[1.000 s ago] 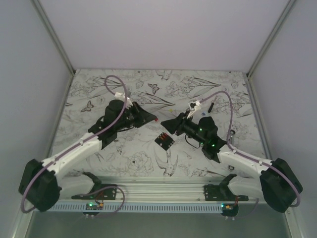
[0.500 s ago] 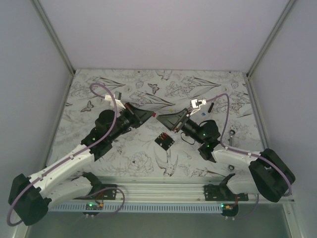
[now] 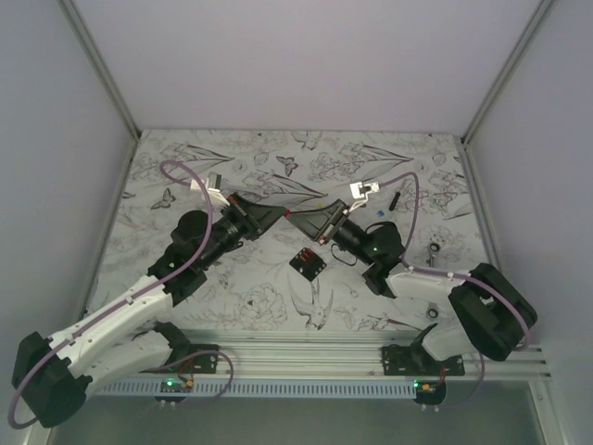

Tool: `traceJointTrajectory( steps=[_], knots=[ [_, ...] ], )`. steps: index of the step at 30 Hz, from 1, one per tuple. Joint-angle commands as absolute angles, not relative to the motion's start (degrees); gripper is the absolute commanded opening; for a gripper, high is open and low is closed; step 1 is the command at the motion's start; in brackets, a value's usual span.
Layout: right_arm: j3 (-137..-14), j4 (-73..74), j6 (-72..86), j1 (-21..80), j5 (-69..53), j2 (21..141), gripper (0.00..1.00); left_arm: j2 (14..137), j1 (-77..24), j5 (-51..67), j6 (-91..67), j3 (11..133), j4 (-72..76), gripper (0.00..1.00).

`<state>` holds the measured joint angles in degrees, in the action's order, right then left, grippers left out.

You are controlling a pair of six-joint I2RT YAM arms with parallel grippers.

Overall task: Snap on the fuse box
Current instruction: Pick up the fuse from the center of the board.

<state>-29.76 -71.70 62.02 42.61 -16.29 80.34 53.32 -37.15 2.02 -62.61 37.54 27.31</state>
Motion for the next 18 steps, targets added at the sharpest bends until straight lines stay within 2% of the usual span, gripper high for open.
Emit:
traceJointTrajectory(
  steps=[1, 12, 17, 18],
  knots=[
    [-32.26, -77.43, 63.58, 43.07, -17.10, 82.40, 0.32, 51.94, -37.53, 1.22, -63.41, 36.83, 31.04, 0.00],
    [-33.26, -81.49, 65.19, 43.11, -19.09, 84.26, 0.17, 52.20, -37.47, 1.23, -63.98, 36.37, 31.49, 0.00],
    [-33.11, -80.86, 64.74, 42.96, -19.41, 84.16, 0.00, 52.58, -37.53, 1.44, -64.05, 36.27, 31.60, 0.00],
    [-33.08, -80.29, 64.19, 42.92, -19.61, 83.97, 0.00, 52.52, -37.53, 1.15, -64.00, 36.03, 31.54, 0.00]
  ],
)
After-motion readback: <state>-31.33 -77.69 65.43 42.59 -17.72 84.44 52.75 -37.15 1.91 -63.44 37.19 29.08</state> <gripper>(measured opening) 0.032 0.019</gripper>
